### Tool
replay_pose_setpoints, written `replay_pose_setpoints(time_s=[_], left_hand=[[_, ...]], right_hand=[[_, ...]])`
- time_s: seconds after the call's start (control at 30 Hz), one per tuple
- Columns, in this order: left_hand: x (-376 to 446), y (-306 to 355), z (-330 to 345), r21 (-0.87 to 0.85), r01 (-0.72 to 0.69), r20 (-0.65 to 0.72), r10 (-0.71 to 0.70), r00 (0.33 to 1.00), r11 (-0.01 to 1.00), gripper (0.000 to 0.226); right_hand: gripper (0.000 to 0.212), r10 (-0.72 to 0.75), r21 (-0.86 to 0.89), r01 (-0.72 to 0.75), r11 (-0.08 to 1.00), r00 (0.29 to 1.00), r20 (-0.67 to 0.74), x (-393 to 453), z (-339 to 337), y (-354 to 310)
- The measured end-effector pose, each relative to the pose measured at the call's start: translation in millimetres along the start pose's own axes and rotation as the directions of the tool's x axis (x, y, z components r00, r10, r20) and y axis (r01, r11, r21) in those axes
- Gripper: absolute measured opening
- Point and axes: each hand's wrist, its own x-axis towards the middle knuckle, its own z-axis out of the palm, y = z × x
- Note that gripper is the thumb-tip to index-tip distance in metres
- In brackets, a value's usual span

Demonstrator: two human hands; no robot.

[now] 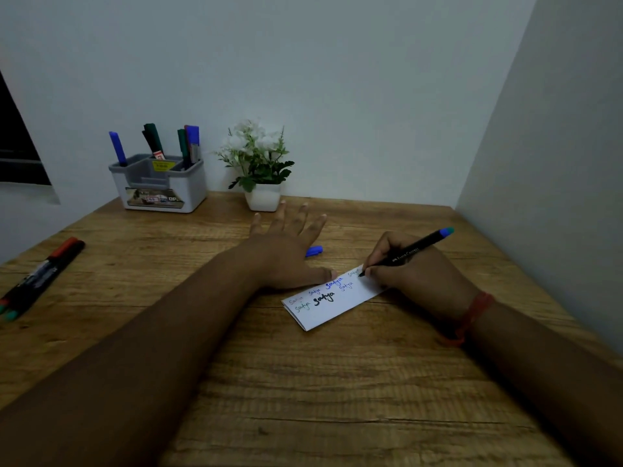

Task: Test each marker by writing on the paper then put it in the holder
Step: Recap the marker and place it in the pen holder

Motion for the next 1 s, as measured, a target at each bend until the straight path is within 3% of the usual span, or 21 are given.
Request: replay_pose_setpoints(time_s=[1.0], left_hand=[[0.7, -0.7, 0.7, -0.021, 0.012, 0.000, -0.012, 1.000, 1.000, 0.107]], right_hand=[[0.010, 0.024, -0.041, -0.023, 0.999, 1.000, 0.019, 1.8, 2.1, -0.5]])
